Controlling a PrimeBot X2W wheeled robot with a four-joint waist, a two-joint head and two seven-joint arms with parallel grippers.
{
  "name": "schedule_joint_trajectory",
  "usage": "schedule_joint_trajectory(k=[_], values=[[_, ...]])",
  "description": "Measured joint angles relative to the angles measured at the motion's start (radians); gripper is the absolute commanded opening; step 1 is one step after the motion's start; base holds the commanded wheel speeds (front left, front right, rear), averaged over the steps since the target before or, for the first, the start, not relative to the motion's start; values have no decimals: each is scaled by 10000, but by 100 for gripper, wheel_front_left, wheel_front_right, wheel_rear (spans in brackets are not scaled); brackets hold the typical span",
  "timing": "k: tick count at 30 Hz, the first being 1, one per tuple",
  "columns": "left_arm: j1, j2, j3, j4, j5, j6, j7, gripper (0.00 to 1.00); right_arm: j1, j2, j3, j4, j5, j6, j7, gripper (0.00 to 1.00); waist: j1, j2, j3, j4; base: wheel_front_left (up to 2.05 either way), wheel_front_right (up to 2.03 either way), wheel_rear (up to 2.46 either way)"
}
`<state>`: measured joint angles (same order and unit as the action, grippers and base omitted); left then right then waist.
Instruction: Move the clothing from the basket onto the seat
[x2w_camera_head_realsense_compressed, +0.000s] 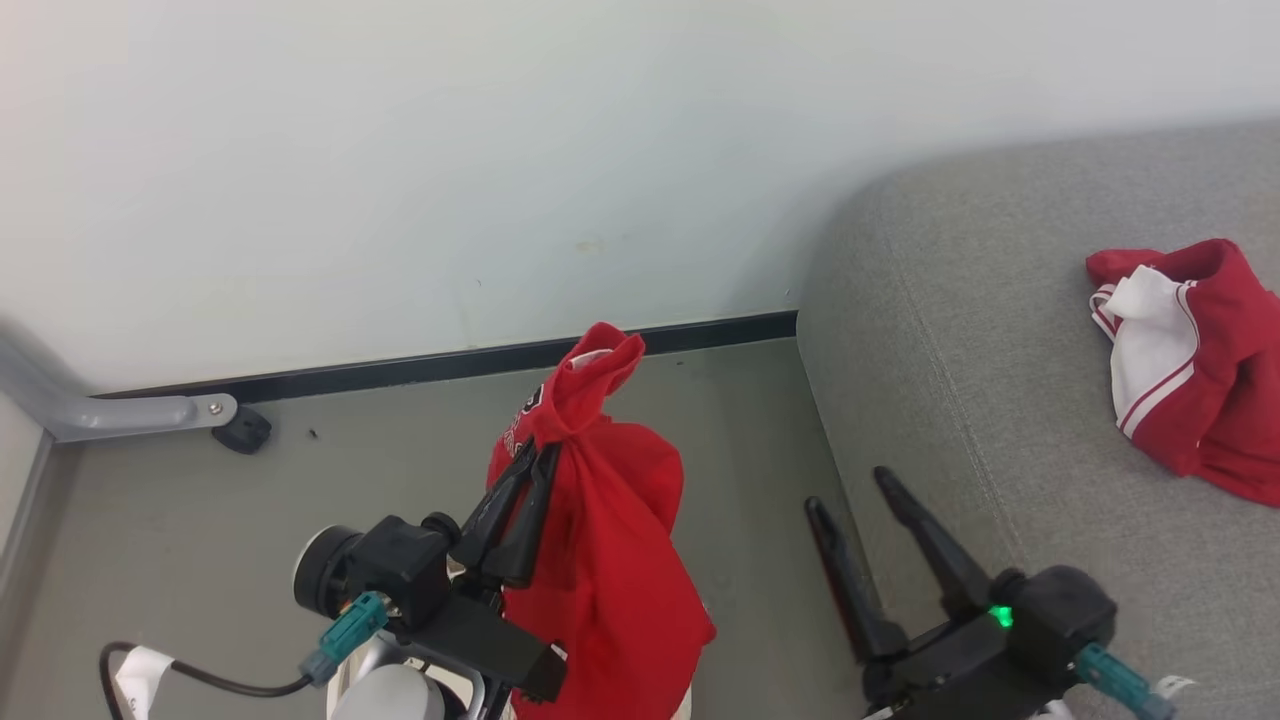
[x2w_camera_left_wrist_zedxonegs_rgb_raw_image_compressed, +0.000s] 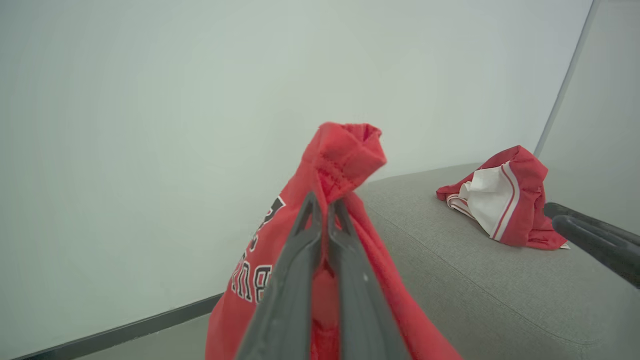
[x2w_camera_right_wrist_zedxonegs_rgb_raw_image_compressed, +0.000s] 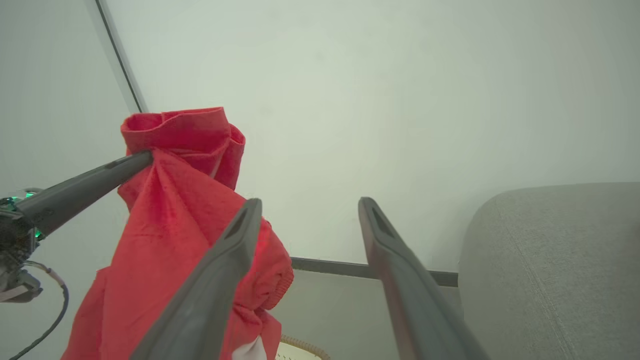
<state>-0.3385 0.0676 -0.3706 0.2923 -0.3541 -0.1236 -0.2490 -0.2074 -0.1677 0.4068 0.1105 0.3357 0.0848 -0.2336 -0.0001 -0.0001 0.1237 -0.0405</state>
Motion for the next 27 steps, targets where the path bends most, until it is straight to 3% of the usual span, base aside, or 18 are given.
schedule_joint_trajectory(k=[14, 27], values=[[-4, 63, -1011, -907, -36, -10, 727, 0, 6, 546, 1678, 42, 75, 270, 495, 100, 1, 1, -257, 339, 0, 0, 0], [-4, 65, -1705, -1622, -151, -10, 1323, 0, -1159, 798, 2405, 1580, 282, 351, 917, 100, 2, 1, -334, 886, 0, 0, 0]])
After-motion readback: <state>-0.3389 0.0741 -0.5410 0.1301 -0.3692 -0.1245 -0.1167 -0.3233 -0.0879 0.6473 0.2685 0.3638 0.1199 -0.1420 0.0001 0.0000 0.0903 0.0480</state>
